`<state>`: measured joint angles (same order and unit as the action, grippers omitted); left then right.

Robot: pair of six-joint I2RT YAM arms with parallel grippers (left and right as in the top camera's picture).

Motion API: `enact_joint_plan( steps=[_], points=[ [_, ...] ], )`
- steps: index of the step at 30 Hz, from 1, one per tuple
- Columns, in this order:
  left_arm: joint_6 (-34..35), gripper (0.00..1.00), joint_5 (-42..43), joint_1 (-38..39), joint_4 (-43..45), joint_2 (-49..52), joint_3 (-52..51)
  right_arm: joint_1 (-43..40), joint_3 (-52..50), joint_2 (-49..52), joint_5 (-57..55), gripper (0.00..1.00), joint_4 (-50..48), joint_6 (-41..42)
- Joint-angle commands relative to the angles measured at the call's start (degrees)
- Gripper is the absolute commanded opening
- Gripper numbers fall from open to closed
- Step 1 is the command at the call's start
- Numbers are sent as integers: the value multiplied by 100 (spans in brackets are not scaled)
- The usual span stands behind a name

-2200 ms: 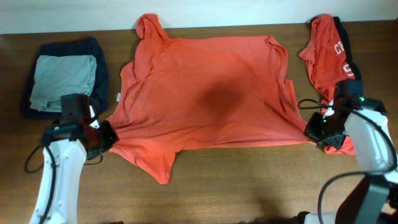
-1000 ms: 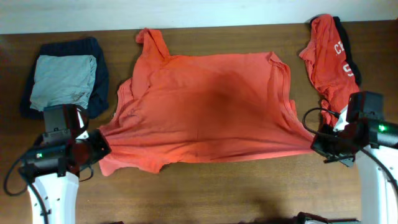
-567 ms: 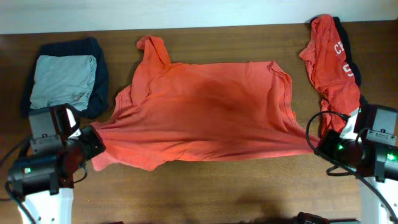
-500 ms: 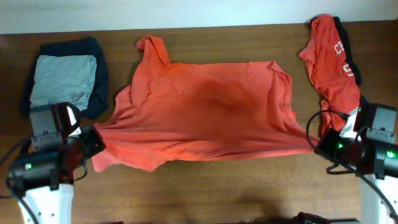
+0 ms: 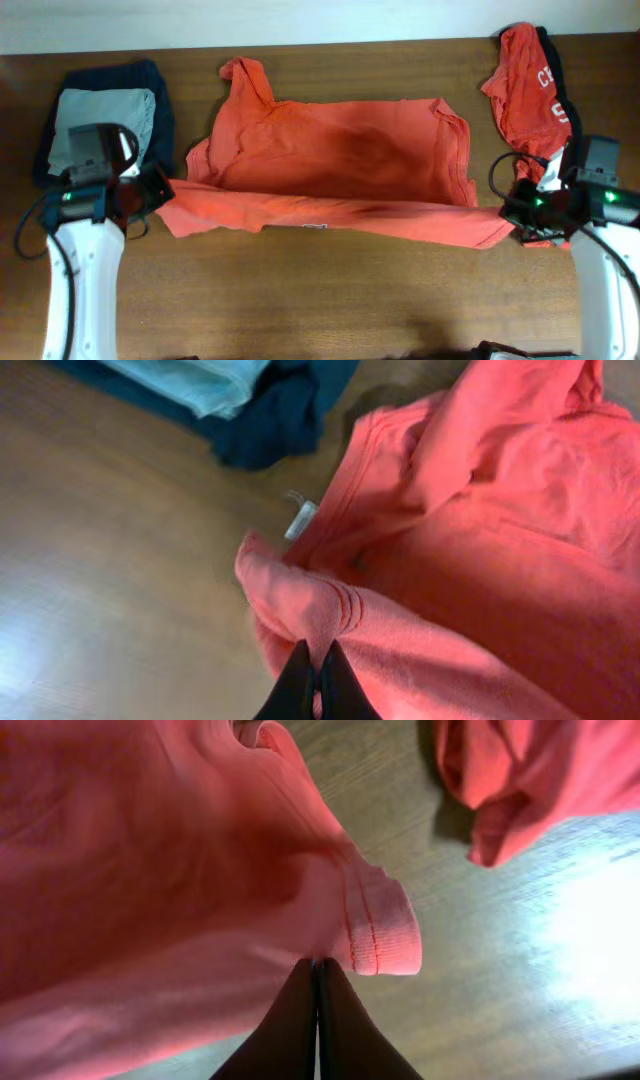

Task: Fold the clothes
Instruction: 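Lift the bottom hem with both grippers and fold it upward toward the collar, then lower the folded hem onto the shirt with both grippers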

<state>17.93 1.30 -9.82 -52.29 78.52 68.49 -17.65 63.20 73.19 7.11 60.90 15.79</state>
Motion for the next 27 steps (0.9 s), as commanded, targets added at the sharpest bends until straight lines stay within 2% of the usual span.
enact_joint_plan(
  steps=[1,8,12,17,23,27],
  points=[
    [-87,0,105,240,396,485,92,-17,-15,313,192,4,-216,-103],
    [-87,0,81,850,1200,1342,92,365,-15,911,192,4,-632,-184],
    [-87,1,-101,920,1443,1652,94,564,-15,1193,190,4,-938,-181],
    [-87,1,-455,918,1814,1792,94,564,-15,1451,168,4,-1252,-179],
    [-87,1,-479,914,2317,1792,94,564,-15,1668,116,4,-1327,-181],
    [-87,1,-505,914,2356,1792,94,564,-15,1738,85,4,-1370,-181]
  ],
)
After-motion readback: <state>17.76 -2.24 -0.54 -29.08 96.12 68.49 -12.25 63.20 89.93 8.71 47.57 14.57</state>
